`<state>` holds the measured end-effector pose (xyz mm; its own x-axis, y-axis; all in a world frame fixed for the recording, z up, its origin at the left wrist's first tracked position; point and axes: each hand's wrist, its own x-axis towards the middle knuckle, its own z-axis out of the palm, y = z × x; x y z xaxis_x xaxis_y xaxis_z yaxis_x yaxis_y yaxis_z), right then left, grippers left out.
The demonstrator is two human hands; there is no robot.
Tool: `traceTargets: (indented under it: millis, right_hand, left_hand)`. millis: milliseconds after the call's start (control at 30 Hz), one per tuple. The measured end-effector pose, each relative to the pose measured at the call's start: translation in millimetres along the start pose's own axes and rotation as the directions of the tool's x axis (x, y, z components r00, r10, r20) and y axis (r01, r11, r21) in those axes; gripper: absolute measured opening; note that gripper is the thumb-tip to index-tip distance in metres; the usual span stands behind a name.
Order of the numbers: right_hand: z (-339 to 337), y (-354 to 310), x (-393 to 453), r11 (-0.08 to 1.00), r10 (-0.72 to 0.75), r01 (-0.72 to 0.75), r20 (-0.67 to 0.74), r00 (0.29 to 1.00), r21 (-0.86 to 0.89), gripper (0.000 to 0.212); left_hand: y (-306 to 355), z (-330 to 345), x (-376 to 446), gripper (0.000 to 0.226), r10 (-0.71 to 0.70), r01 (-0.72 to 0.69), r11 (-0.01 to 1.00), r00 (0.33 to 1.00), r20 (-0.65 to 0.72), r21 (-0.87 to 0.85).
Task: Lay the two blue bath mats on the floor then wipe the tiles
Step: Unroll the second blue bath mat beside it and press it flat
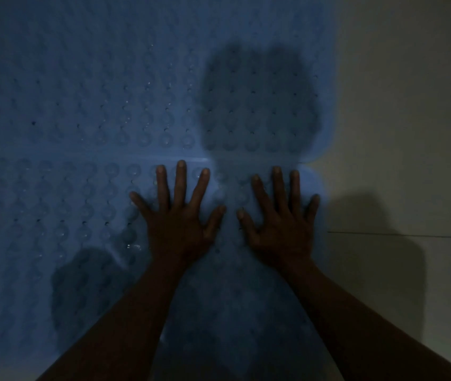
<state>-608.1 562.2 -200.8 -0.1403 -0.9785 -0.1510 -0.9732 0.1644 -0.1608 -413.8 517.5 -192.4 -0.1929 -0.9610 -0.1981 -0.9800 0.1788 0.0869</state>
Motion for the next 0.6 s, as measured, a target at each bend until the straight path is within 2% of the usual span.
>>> traceTargets:
  millis: [200,400,600]
  right_hand:
    - [6.0,1.5,-2.8,1.0,-0.026,0.025,-0.088,0.996,-0.003,0.073]
    - [11.9,2.7,-2.1,1.0,-0.004,0.005,-0.032,0.999,0.02,0.074]
    - [14.0,-10.1,-11.3,0.994,0.079,-0.075,-0.048,0.996,0.081,0.069]
  left_hand:
    - [1.4,5.5,-4.6,0.071,-0.003,0.0,1.0,0.993,-0.118,-0.022]
    - [-0.9,11.4,-3.6,0.072,-0.042,0.039,0.997,0.999,-0.035,-0.071]
    - [-3.2,18.0,-5.9,0.07,-0.028,0.019,0.995,0.996,-0.087,-0.099]
